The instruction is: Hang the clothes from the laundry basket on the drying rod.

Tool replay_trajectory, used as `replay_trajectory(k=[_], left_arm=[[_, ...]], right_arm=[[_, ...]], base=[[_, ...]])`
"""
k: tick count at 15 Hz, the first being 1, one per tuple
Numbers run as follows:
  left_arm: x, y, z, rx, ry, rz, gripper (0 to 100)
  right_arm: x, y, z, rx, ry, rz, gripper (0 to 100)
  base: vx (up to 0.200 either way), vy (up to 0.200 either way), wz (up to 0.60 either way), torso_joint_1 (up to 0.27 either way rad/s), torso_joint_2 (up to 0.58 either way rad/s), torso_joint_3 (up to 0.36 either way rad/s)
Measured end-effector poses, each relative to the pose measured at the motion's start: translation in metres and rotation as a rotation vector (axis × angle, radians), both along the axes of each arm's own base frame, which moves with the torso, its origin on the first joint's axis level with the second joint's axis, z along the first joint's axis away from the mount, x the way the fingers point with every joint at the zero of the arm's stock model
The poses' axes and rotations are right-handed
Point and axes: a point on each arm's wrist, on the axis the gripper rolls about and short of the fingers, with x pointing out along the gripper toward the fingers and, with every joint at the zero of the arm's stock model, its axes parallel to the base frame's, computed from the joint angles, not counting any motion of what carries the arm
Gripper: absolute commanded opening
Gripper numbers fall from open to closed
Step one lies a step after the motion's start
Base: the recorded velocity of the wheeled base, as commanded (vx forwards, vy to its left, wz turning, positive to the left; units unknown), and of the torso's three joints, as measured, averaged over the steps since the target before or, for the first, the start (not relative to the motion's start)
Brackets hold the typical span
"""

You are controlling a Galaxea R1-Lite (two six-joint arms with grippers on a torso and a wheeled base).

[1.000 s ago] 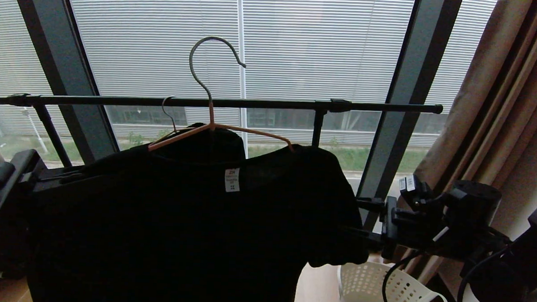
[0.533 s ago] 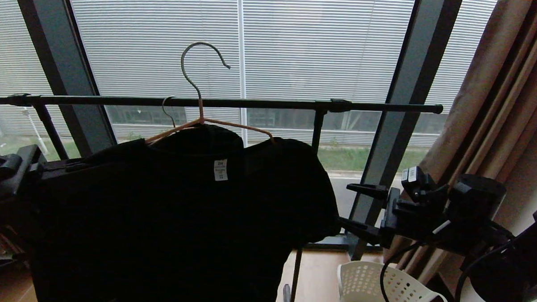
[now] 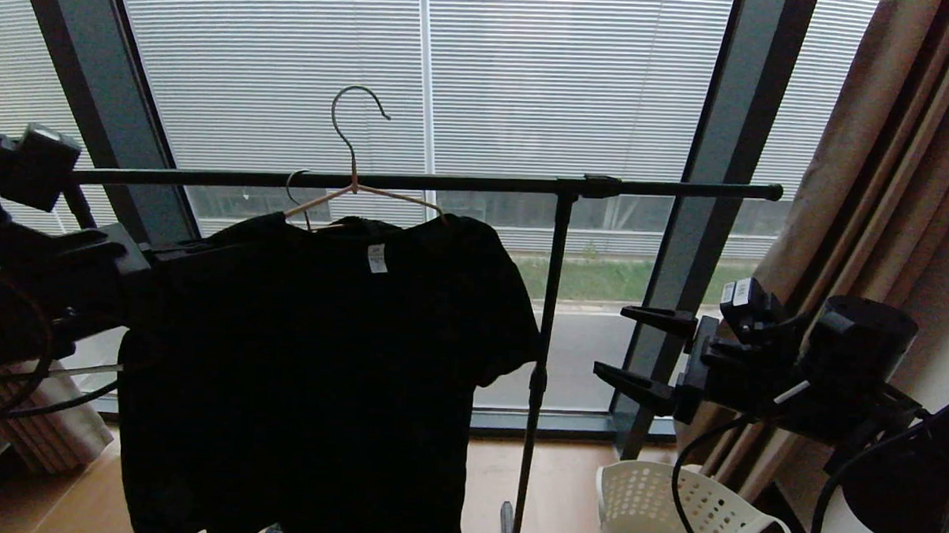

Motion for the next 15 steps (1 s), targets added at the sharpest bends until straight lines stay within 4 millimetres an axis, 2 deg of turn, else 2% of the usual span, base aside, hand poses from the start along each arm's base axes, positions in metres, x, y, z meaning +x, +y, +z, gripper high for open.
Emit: replay_trajectory(k=[6,9,15], left_arm=[[0.041,-0.025,-0.014,0.035,0.041,0.069,0],[0.057,-0.038,-0.02,0.028,-0.002,0.067,0],[0.079,-0.046,-0.041,0.016,0.007,0.098,0]], right_arm=[[-0.001,0.0,0.002,0.001,-0.005,0.001,100],[0.0,0.0,0.001,0.001,-0.005,0.001,100],[0.0,0.0,-0.001,-0.001,0.002,0.001,100]], base=[[0.0,0.0,0.0,0.0,0.0,0.0],[0.0,0.0,0.0,0.0,0.0,0.0],[0.0,0.0,0.0,0.0,0.0,0.0]])
